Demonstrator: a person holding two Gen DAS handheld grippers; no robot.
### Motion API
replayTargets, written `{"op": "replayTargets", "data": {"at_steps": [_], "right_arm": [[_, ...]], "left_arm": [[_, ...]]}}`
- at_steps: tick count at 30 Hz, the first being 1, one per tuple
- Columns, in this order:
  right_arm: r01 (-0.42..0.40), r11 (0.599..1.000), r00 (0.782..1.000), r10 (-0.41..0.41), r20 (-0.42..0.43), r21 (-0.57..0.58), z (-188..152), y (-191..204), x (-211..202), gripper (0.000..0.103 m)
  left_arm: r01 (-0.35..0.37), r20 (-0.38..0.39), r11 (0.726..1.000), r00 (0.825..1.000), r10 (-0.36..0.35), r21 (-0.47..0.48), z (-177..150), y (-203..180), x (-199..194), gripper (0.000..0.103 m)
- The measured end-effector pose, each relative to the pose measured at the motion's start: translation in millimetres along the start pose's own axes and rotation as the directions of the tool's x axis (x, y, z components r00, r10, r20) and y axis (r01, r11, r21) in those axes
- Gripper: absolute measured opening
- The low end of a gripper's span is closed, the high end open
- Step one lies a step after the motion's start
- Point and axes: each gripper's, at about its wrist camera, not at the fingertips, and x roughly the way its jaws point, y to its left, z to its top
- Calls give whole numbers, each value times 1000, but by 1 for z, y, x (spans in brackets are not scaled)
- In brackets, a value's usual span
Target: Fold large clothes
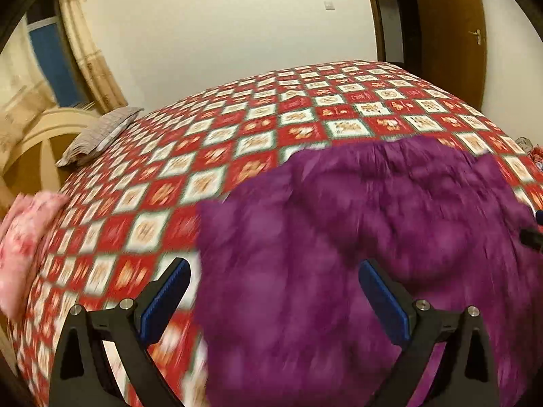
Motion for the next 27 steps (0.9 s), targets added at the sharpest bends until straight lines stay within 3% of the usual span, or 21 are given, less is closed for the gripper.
{"op": "replayTargets", "data": {"at_steps": [8, 15, 18, 24, 26, 27], "right_arm": [[0, 998, 1000, 2, -25, 59, -99, -32, -80, 78], [29, 995, 999, -25, -44, 97, -162, -34, -113, 79], [31, 995, 998, -26, -53, 99, -188, -30, -119, 79], [29, 994, 996, -20, -85, 104, -226, -18, -117, 79], [27, 994, 997, -19, -80, 109, -233, -16, -119, 79], [27, 994, 997, -20, -72, 108, -237, -15, -120, 79]], "left_arm": [[-52, -23, 999, 998, 52, -1, -125, 38, -80, 100], [-34, -91, 998, 995, 29, -51, -196, 47, -99, 100], [-13, -126, 997, 992, 2, -82, -217, 43, -96, 100], [35, -114, 994, 992, -48, -107, -240, 36, -103, 99], [55, -109, 992, 992, -68, -115, -243, 35, -105, 91], [84, -108, 989, 989, -97, -120, -244, 34, -106, 79]]}}
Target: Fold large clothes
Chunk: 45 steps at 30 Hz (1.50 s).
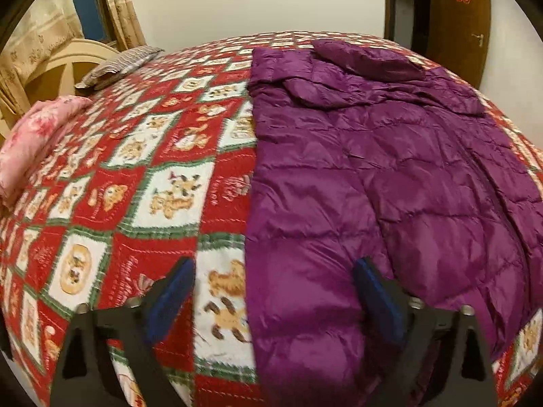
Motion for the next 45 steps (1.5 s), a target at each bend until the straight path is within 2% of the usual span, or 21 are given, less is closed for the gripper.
{"op": "replayTargets", "data": {"at_steps": [1, 2, 3, 4, 5, 6, 7, 9, 14, 19, 25, 27, 30, 32, 35, 37, 39, 45], "right_arm": [[2, 1000, 1000, -2, 5, 1, -3, 1, -1, 77], [0, 1000, 1000, 0, 7, 3, -5, 2, -1, 74], [-2, 1000, 1000, 2, 11, 2, -8, 3, -2, 68], [-7, 1000, 1000, 7, 16, -1, -10, 5, -3, 58], [-18, 1000, 1000, 18, 16, -9, -10, 7, -3, 51], [-31, 999, 999, 31, 16, -14, -12, 9, -5, 31], [-58, 998, 998, 58, 16, -13, -12, 11, -6, 15], [-71, 997, 997, 71, 27, -11, -12, 12, -10, 12], [-114, 993, 987, 113, 111, -2, -10, 8, -40, 9], [-176, 984, 962, 173, 211, -3, -1, 4, -90, 9], [-229, 973, 915, 224, 337, -25, 12, 6, -155, 8], [-238, 970, 897, 235, 374, -41, 15, 8, -177, 8], [-233, 969, 870, 244, 429, -80, 21, 14, -205, 8], [-220, 971, 861, 240, 449, -96, 33, 18, -209, 8], [-216, 972, 864, 234, 447, -90, 61, 12, -186, 8], [-216, 973, 870, 228, 437, -78, 82, 18, -164, 8], [-194, 980, 880, 198, 432, -52, 104, 25, -140, 8], [-172, 985, 908, 146, 392, 32, 160, 28, -73, 7]], "left_arm": [[26, -4, 1000, 1000, -26, -2, 0, -1, 0, 66], [52, -6, 999, 999, -52, -4, -2, -3, -1, 59], [80, -2, 997, 997, -80, -5, -3, -6, -3, 48], [92, 2, 996, 996, -92, 0, -4, -8, -4, 43], [99, 12, 995, 995, -99, 12, -4, -11, -6, 30], [104, 19, 994, 994, -104, 24, -5, -14, -8, 16], [99, 34, 994, 994, -101, 43, -5, -17, -12, 12], [87, 70, 994, 993, -91, 65, -6, -20, -23, 8], [131, 163, 990, 977, -139, 59, 0, -8, -67, 6], [201, 248, 977, 945, -213, 69, 6, 5, -126, 5], [250, 347, 965, 901, -261, 77, 17, 15, -193, 5], [257, 385, 961, 881, -275, 101, 22, 16, -217, 5], [233, 415, 965, 871, -263, 122, 33, 15, -229, 5], [212, 413, 968, 876, -249, 133, 47, 15, -214, 5], [178, 394, 976, 894, -215, 128, 71, 15, -175, 5], [129, 394, 982, 903, -173, 135, 88, 11, -146, 5], [102, 405, 985, 902, -151, 141, 105, 9, -121, 6], [80, 337, 993, 936, -106, 90, 149, 14, -54, 12]]}}
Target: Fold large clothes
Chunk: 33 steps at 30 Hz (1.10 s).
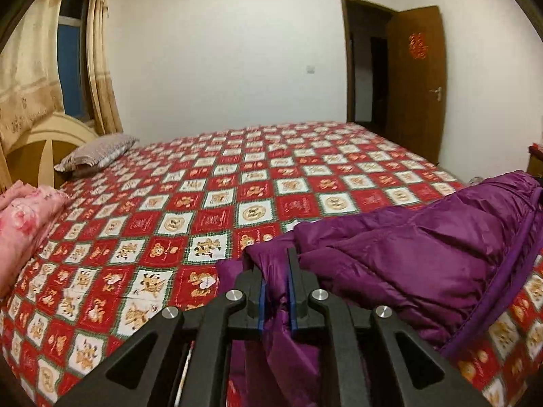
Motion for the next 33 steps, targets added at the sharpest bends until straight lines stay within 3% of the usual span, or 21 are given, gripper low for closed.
{"op": "replayTargets", "data": {"at_steps": [5, 7, 10, 14, 17, 18, 21, 26, 28, 30, 33], "right_arm": [[36, 999, 998, -36, -45, 8, 13, -8, 57, 7], [46, 999, 997, -45, -62, 9, 17, -11, 75, 7], [62, 998, 993, -61, -96, 6, 21, -17, 104, 7], [78, 997, 987, -76, -142, 11, 19, -20, 145, 9], [81, 996, 985, -74, -155, 38, 23, -25, 164, 28], [85, 995, 986, -77, -149, 45, 25, -26, 165, 38], [133, 989, 988, -128, -84, 57, 33, -26, 158, 86], [127, 991, 991, -126, -37, 38, 39, -13, 140, 83], [99, 995, 993, -100, -56, -20, 34, 6, 145, 75], [53, 997, 995, -57, -86, -50, 24, 22, 153, 73], [23, 994, 988, -40, -152, -108, 3, 43, 171, 71]], "left_arm": [[-26, -79, 998, 997, 22, -54, 5, 20, 61, 26], [-97, -83, 992, 992, 91, -81, 8, 33, 79, 65], [-132, -53, 982, 991, 126, -136, 15, 51, 89, 80], [-235, -69, 962, 971, 227, -140, 23, 59, 110, 81], [-327, -97, 926, 945, 314, -189, 26, 75, 117, 81], [-348, -97, 914, 937, 335, -206, 27, 80, 116, 81], [-402, -81, 883, 915, 394, -243, 31, 93, 111, 82], [-405, 11, 888, 909, 417, -218, 45, 70, 90, 82], [-386, 49, 903, 915, 401, -187, 50, 51, 87, 83], [-352, 70, 927, 929, 363, -130, 54, 22, 92, 91], [-322, 65, 946, 944, 324, -39, 47, -11, 112, 91]]}}
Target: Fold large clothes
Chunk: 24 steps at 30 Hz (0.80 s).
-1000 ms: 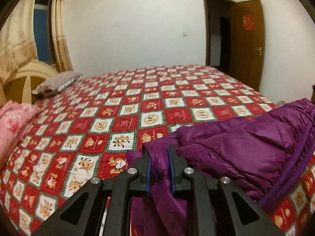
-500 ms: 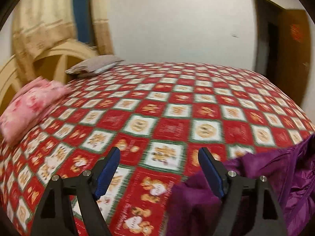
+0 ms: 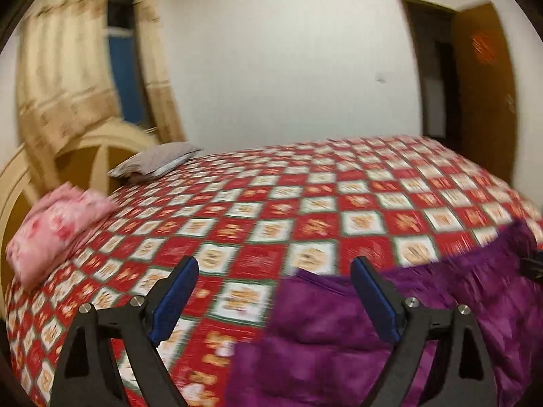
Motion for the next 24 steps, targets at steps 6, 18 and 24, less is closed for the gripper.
{"op": "replayTargets", "data": {"at_steps": [6, 18, 24], "right_arm": [[124, 992, 987, -123, -101, -3, -44, -15, 24, 62], [138, 990, 986, -137, -96, 8, -79, -19, 19, 60], [154, 988, 983, -154, -102, -8, -81, -15, 24, 60]], "left_arm": [[-65, -135, 993, 988, 78, 97, -49, -27, 44, 92], [-62, -280, 996, 957, 79, 69, -80, -26, 61, 96], [-58, -301, 996, 951, 74, 64, -83, -24, 66, 98]]}}
